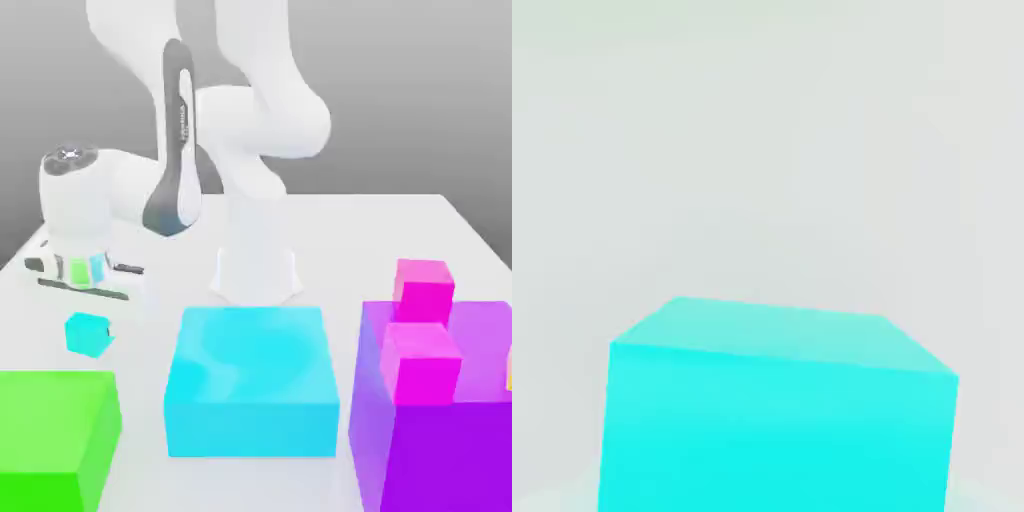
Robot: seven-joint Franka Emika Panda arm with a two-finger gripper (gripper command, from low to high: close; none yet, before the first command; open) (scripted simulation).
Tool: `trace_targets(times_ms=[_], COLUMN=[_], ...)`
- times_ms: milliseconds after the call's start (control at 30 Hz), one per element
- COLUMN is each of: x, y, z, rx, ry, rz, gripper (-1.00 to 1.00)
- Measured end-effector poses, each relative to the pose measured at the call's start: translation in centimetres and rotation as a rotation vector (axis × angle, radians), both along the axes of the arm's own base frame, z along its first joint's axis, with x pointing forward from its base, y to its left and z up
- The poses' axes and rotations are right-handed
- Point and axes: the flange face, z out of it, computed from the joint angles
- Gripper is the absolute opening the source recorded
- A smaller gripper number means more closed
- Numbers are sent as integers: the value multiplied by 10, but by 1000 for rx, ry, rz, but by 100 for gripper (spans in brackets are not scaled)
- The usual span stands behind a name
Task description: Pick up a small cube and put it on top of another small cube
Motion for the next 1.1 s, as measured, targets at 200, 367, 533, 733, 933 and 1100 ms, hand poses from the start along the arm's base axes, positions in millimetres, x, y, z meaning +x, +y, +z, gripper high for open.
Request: trace_targets(times_ms=[200, 367, 533, 733, 933, 1100], x=[3, 8, 92, 180, 201, 174], y=[4, 13, 59, 174, 322, 423], z=[15, 24, 67, 143, 230, 267], rx=[24, 65, 91, 114, 127, 126], ry=[-43, -88, -89, -78, -63, -47], rz=[-5, 6, 235, 569, 898, 1118], gripper=[-100, -100, -100, -100, -100, -100])
